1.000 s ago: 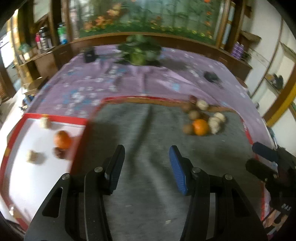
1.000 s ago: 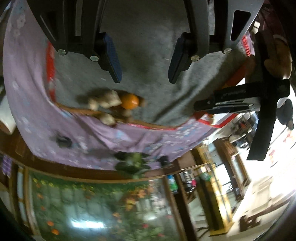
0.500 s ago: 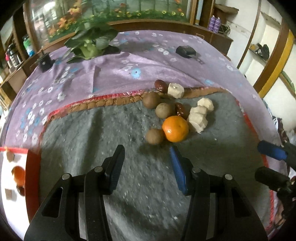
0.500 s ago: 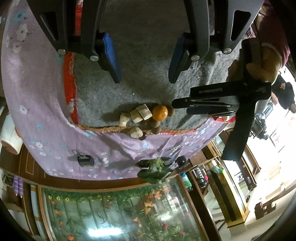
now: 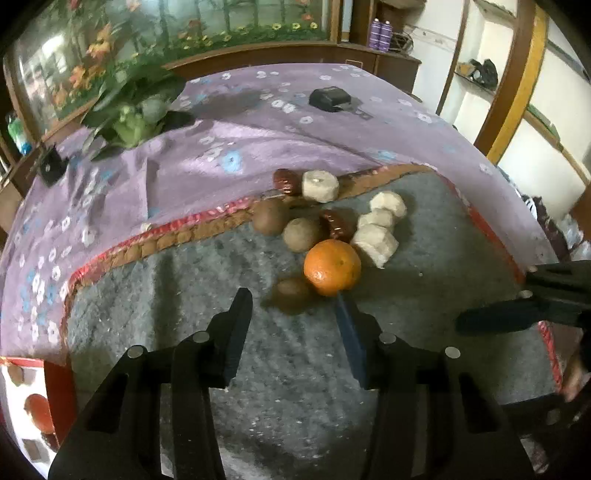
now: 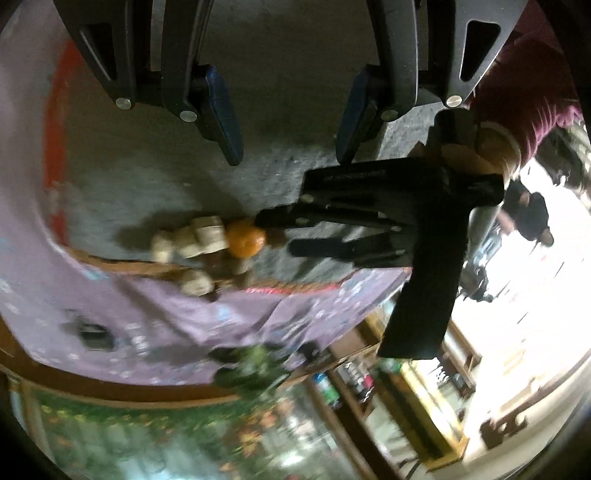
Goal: Organize fruits
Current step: 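Bring both grippers toward the remaining kiwis and blocks in the pile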
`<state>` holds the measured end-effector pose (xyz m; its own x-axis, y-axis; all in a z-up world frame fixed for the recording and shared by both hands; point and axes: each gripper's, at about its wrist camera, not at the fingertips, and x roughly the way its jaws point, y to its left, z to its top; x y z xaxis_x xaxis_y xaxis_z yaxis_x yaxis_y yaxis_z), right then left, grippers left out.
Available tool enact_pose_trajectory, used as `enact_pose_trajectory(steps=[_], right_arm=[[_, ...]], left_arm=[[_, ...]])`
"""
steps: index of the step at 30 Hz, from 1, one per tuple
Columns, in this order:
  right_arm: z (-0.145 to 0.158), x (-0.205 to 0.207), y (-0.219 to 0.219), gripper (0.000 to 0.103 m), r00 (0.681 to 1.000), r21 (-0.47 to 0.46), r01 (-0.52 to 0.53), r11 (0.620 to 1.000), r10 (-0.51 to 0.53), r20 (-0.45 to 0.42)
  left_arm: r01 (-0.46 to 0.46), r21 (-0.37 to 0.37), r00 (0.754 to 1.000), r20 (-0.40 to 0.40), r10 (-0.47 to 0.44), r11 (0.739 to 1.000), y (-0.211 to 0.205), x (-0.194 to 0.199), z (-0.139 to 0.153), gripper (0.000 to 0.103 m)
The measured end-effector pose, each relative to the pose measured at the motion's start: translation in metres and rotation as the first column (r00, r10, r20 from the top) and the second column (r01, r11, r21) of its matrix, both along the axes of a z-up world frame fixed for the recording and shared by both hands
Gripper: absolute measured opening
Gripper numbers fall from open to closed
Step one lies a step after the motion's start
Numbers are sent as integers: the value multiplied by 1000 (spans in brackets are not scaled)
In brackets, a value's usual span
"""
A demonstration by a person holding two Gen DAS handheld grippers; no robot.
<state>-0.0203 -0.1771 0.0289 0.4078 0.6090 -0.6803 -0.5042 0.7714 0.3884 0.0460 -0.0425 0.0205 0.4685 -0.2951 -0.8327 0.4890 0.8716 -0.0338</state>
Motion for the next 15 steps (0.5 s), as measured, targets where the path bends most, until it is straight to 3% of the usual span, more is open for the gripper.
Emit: enact_pose_trajectory(steps=[2,8,11,15], right_arm=[[-4,8,13,51,999,-53,-43,998,43,11],[-14,44,25,51,992,-68,-124,990,122,-28],[-18,60,23,50,997,-162,-80,984,80,-6],[-14,67,5,50,999,-101,-38,994,37,-13]], left_arm=[[-14,-2,1000,-12,14,1000,7,2,1,46],[-19,-20,1000,-9,19,1000,17,4,5,46],[10,-4,1000,-5,-10,1000,11,2,3,46],[28,-4,1000,-6,-28,1000,3,6,1,46]])
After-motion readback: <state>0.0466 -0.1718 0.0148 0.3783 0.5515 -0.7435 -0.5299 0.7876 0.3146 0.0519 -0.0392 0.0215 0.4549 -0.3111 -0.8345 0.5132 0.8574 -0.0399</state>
